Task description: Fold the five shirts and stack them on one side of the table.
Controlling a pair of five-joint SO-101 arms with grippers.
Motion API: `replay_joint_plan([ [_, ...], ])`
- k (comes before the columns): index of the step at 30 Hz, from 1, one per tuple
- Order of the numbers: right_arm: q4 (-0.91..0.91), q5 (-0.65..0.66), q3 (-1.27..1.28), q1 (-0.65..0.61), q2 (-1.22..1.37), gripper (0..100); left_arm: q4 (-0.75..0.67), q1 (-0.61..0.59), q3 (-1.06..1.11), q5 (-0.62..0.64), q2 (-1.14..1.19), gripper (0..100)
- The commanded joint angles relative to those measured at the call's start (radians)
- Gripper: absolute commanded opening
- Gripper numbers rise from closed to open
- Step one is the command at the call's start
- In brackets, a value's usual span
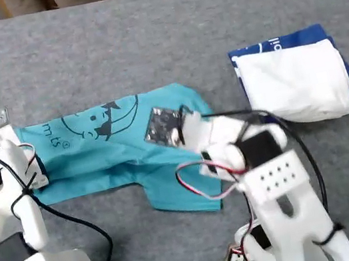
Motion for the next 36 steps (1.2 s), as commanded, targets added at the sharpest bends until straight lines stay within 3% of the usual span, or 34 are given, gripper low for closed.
replay_joint_plan([
  [1,-0.028,0.011,0.079,-0.015,-0.071,0.2,0.018,-0.011,-0.029,-0.048,0.035,2],
  [5,-0.034,0.009,0.130,-0.025,-0.096,0.2,0.103,-0.029,-0.092,-0.098,0.077,2],
  [13,-0.026,-0.038,0.199,-0.160,-0.101,0.2,0.199,-0.086,-0.239,-0.100,0.096,2],
  [21,-0.032,-0.038,0.222,-0.157,-0.101,0.2,0.206,-0.028,-0.130,-0.164,0.096,2],
  [29,-0.032,-0.035,0.220,-0.157,-0.102,2.8,0.206,-0.049,-0.081,-0.207,0.096,3],
  [33,-0.029,-0.081,0.196,-0.137,-0.128,15.4,0.278,-0.055,-0.107,-0.229,0.087,18],
  [36,-0.023,-0.095,0.154,-0.127,-0.199,16.1,0.377,-0.078,-0.183,-0.236,0.094,23],
])
